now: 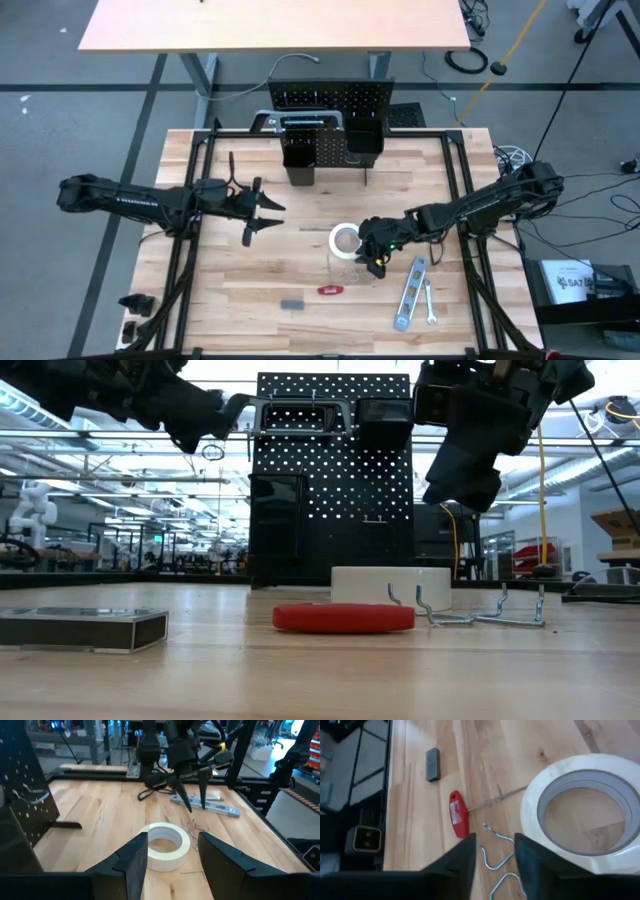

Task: Hang tools onto peg board
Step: Put the left silver peg board hook into the right black tool bin

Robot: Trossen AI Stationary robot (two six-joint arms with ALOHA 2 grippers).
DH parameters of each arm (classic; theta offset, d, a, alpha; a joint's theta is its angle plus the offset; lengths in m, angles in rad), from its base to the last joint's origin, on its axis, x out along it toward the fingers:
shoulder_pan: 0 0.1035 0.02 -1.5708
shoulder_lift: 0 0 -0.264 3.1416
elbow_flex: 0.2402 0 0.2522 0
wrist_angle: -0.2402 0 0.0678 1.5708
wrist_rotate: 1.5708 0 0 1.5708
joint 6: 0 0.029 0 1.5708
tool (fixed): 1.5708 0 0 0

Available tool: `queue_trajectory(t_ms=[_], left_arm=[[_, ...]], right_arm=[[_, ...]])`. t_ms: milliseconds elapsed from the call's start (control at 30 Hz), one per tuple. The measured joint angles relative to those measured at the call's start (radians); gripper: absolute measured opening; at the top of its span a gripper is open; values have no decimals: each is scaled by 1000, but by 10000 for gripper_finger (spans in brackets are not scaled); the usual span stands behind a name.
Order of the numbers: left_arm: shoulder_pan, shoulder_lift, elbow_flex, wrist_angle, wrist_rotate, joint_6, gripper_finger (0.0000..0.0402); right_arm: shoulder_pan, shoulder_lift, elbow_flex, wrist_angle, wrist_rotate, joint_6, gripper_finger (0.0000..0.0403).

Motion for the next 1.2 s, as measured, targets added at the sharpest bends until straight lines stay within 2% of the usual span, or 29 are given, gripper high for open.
queue_trajectory(t_ms=[133,233,267,500,633,767,900,967,1200], left_arm=[[0,0,0,-3,28,8,178],[0,0,0,-3,29,31,178],[0,0,0,-3,29,35,178],[0,0,0,11,30,38,178],[0,0,0,12,30,38,178],[0,0,0,18,31,38,178],[0,0,0,17,32,33,178],[0,0,0,17,32,32,178],[0,0,0,11,33,30,178]], right_arm=[[-17,0,0,21,48,74,191],[-23,1,0,53,213,37,215],[-25,1,0,65,239,42,218],[-11,23,20,82,124,96,214],[29,93,128,67,123,40,207],[52,211,292,-186,131,-30,204],[69,315,415,-441,196,-73,203],[81,346,443,-461,225,-102,203],[120,383,463,-425,225,-173,203]])
